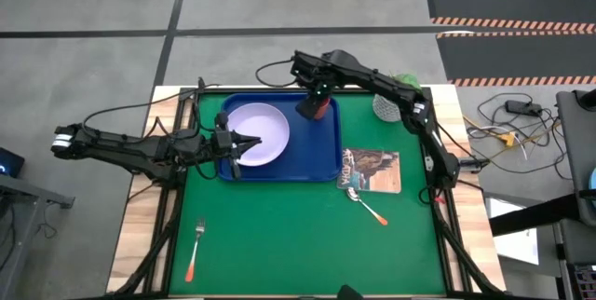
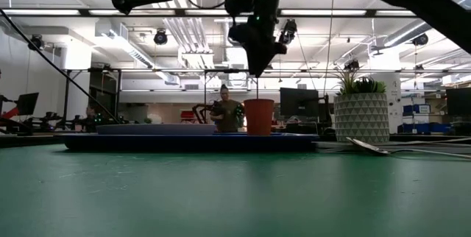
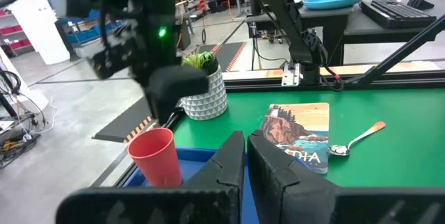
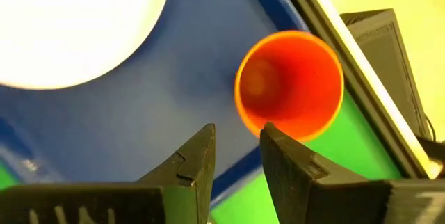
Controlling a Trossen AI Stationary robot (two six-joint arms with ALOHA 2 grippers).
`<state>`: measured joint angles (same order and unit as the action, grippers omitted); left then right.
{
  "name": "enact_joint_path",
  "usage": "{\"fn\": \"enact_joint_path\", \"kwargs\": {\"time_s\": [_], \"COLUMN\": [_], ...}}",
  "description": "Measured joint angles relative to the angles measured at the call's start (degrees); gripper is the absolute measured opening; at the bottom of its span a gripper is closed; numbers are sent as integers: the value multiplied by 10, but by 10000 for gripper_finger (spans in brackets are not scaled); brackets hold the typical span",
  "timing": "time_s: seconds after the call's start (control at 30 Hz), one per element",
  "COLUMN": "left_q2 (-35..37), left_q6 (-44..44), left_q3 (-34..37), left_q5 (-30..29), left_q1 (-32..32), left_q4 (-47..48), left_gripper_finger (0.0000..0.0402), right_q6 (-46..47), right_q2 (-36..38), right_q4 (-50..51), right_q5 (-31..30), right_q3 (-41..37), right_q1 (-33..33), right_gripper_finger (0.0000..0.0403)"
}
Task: Pick and place plate/cup/fork/spoon on tray
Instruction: Put the orange spoon on the blue serving tray to the right of the white plate
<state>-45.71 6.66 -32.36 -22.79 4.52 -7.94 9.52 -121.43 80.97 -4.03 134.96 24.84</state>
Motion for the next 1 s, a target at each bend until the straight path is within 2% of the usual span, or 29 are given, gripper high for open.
{"fn": "enact_joint_path", "kwargs": {"time_s": [0.6,1.0], "left_q2": [0,0], "left_q6": [-2,-3], "left_q3": [0,0], "left_q5": [0,0], "left_q1": [0,0], "left_q4": [9,9], "left_gripper_finger": [1,1], "right_q6": [12,34], "right_q2": [40,52], "right_q4": [91,91], "right_q5": [0,18], "right_q3": [-1,-2], "right_q1": [-109,-206], "right_gripper_finger": [100,93]}}
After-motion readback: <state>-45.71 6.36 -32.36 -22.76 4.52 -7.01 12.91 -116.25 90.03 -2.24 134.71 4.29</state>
